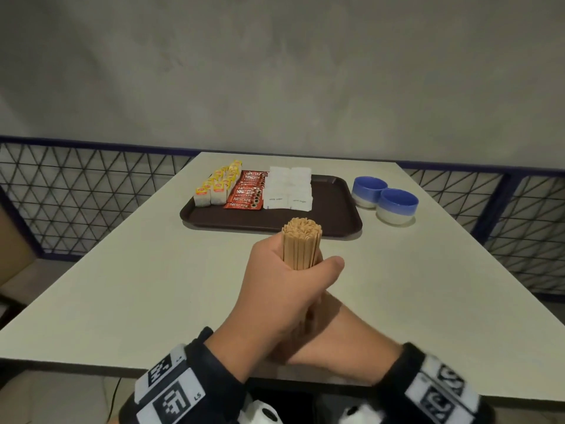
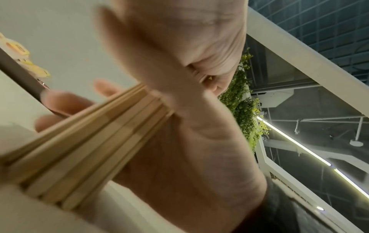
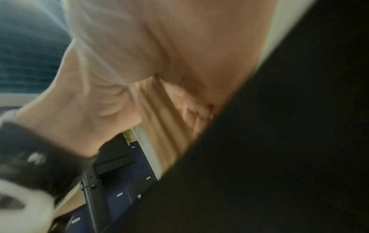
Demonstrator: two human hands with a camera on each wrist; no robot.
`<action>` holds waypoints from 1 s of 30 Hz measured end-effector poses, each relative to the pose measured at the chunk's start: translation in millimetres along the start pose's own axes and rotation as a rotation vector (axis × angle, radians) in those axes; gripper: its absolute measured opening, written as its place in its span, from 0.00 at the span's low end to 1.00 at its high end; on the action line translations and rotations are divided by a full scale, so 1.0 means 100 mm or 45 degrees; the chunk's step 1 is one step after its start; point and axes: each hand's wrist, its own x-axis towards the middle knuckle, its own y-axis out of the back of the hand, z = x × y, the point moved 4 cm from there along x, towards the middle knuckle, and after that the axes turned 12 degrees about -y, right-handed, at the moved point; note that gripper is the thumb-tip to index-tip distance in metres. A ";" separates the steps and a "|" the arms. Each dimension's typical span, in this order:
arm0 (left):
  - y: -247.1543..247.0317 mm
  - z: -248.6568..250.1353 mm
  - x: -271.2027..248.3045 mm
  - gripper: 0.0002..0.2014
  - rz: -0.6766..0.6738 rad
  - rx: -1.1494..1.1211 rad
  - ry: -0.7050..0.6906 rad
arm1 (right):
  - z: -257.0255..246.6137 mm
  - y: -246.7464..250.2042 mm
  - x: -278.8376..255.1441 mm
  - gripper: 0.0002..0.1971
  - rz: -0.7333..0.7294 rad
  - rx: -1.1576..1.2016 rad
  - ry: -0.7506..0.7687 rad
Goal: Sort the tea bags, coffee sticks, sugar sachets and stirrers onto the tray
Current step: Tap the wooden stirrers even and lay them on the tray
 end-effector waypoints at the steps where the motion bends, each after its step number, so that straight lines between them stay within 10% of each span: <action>1: 0.02 0.00 -0.02 0.15 0.016 -0.014 -0.006 | -0.02 0.11 -0.08 0.32 -0.050 -0.068 -0.014; 5: 0.06 -0.03 -0.04 0.14 -0.019 -0.007 -0.064 | -0.33 0.69 -0.39 0.45 0.258 -0.225 0.162; 10: 0.02 0.00 -0.10 0.14 -0.041 0.005 -0.068 | -1.25 0.98 -0.68 0.29 0.595 -0.334 0.595; 16: -0.15 -0.15 -0.15 0.18 -0.136 0.048 0.076 | -1.33 0.35 -0.15 0.29 0.161 -1.302 0.399; 21: -0.11 -0.24 -0.17 0.18 0.034 0.130 0.075 | -1.40 0.40 -0.14 0.34 0.236 -1.233 0.501; 24: -0.12 -0.32 -0.14 0.19 0.021 0.369 0.189 | -1.29 0.27 -0.10 0.17 0.304 -1.426 0.460; 27: -0.08 -0.36 -0.20 0.25 0.065 0.361 0.227 | -1.28 0.28 0.00 0.10 0.331 -1.256 0.472; 30: -0.05 -0.29 -0.18 0.18 0.145 0.213 0.166 | -1.32 0.37 0.10 0.07 0.311 -0.352 0.438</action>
